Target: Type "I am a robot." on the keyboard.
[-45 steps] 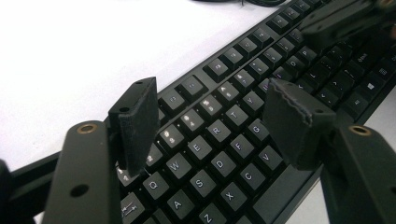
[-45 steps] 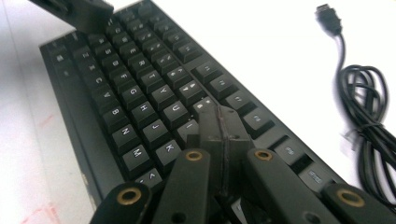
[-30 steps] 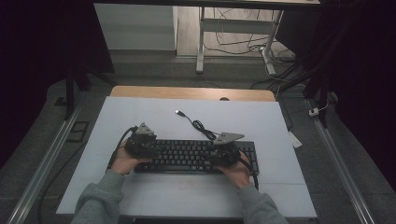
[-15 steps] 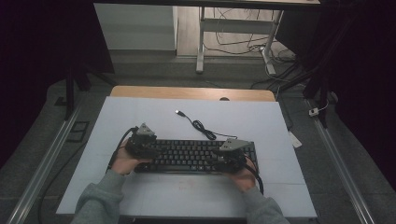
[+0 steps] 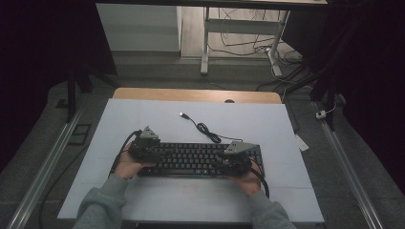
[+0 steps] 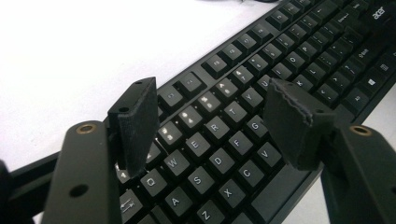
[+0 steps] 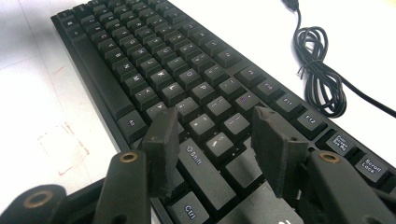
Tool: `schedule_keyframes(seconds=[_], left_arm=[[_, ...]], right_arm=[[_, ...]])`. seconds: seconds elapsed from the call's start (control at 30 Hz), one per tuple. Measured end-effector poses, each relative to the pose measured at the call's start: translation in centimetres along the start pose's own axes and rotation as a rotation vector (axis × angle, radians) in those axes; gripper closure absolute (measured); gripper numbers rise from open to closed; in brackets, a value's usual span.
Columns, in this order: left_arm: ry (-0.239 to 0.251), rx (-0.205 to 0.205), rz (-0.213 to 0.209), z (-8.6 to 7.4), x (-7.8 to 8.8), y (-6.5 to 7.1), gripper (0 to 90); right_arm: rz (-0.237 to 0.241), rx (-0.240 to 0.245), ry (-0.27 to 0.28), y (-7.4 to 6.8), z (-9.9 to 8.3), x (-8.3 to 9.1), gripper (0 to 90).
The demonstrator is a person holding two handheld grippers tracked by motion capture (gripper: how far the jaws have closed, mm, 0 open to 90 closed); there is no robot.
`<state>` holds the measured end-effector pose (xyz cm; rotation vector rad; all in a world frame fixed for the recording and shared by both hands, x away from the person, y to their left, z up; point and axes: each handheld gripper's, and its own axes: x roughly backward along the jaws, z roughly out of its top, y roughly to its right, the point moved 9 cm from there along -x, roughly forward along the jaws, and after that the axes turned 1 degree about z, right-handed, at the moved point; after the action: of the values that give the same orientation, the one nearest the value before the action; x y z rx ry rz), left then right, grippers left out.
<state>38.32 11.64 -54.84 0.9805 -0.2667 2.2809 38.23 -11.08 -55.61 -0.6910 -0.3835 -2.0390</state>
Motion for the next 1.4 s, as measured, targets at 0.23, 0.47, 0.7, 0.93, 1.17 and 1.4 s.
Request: schedule_keyframes(seconds=[0.23, 0.47, 0.7, 0.93, 1.17, 1.4], left_arm=[[0.004, -0.016, -0.009, 0.2, -0.1, 0.7, 36.4], [-0.001, -0.025, -0.016, 0.2, -0.2, 1.0, 37.1], [-0.014, -0.055, -0.045, 0.1, -0.5, 2.0, 41.4], [-0.025, -0.079, -0.098, -0.2, -0.9, 3.0, 59.8], [-0.085, -0.116, -0.157, -1.0, -1.8, 4.1, 89.0], [-0.113, -0.139, -0.175, -1.5, -2.4, 4.7, 89.1]], right_arm=[[-0.002, 0.006, -0.005, 0.0, 0.0, -0.1, 51.9], [0.000, 0.011, -0.008, -0.1, 0.0, -0.2, 52.0], [-0.002, 0.012, -0.012, 0.0, -0.1, -0.2, 52.1], [0.001, 0.012, -0.013, -0.1, -0.1, -0.3, 52.0], [-0.002, 0.014, -0.021, 0.0, -0.2, -0.4, 52.0], [-0.003, 0.015, -0.029, 0.0, -0.3, -0.5, 51.9]])
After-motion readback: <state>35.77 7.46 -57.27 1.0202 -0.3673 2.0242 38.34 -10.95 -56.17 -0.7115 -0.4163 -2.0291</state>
